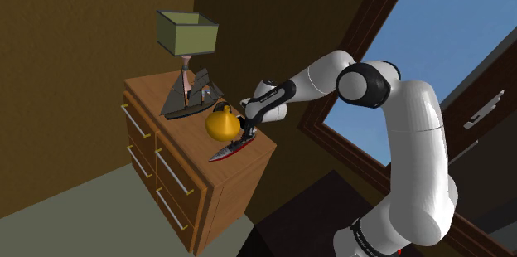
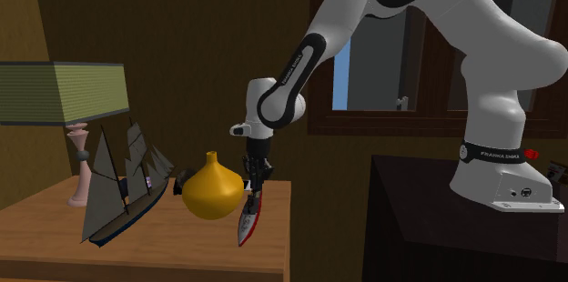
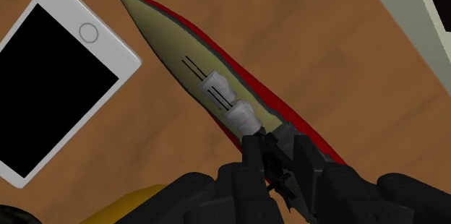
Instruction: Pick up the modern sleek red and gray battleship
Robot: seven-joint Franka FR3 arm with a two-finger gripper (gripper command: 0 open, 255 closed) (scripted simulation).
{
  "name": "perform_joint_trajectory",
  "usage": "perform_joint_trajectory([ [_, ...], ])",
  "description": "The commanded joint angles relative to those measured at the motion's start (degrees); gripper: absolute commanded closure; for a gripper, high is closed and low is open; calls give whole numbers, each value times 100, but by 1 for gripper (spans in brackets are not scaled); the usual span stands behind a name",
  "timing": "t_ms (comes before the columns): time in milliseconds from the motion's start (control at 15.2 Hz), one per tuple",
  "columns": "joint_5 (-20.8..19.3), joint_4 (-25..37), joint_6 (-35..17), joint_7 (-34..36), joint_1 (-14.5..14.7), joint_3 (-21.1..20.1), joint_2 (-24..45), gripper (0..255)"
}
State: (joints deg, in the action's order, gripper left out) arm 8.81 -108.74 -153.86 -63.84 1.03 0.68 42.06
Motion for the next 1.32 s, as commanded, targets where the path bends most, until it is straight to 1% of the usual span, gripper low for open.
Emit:
perform_joint_trajectory([
  [0,0,0,-3,-1,0,-1,2,255],
  [396,-1,16,6,2,1,1,9,255],
  [1254,-79,-239,618,98,61,87,-858,255],
])
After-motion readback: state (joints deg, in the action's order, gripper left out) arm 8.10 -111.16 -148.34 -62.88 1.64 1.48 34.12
